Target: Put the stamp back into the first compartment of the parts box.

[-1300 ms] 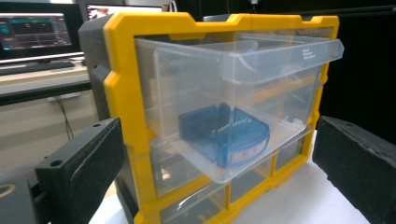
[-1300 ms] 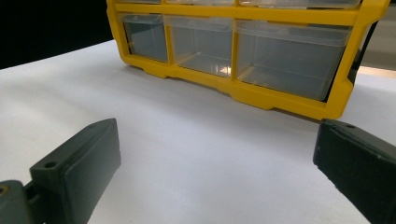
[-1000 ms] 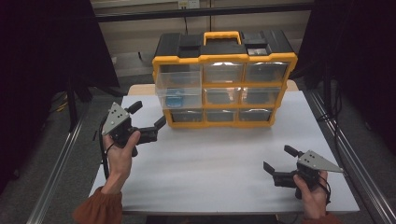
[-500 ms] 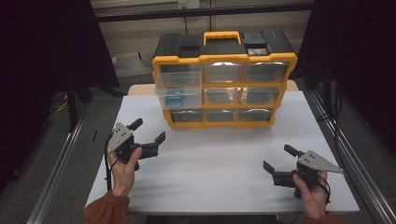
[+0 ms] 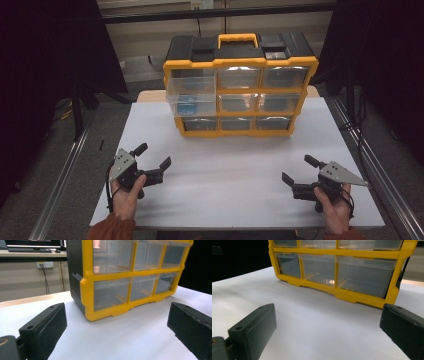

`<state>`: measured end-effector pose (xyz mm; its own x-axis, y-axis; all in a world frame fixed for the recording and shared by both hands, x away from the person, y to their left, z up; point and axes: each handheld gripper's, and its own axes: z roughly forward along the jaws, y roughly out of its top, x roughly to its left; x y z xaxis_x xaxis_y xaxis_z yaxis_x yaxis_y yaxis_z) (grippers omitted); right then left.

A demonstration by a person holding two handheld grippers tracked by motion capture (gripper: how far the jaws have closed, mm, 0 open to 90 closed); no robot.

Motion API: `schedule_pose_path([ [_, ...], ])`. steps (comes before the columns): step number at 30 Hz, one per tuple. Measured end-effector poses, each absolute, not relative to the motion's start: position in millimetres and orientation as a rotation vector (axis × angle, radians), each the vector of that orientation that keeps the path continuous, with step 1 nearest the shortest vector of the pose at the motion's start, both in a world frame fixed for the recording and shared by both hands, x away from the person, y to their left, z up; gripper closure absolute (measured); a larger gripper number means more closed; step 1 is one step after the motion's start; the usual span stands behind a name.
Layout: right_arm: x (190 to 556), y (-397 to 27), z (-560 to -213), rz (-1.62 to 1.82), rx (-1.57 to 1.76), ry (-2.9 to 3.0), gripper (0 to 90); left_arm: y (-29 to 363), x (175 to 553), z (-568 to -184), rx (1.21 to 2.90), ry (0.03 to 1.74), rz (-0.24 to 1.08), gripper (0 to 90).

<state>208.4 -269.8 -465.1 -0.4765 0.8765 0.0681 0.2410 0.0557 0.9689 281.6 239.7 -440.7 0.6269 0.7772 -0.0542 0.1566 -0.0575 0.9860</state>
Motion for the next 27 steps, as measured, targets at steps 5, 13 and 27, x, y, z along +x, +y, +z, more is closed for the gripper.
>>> schedule_pose_path([
  [5,208.0,-271.3,-465.1,1.442,1.128,1.769,0.7,248.1,270.3,-443.4,1.577,0.811,0.61,2.3],
  [13,207.2,-272.8,-465.2,1.438,1.136,1.755,0.9,264.9,262.5,-453.7,1.563,0.861,0.598,1.9],
  [27,206.8,-277.7,-465.9,1.422,1.155,1.748,1.0,267.6,253.8,-454.8,1.568,0.929,0.671,3.3],
])
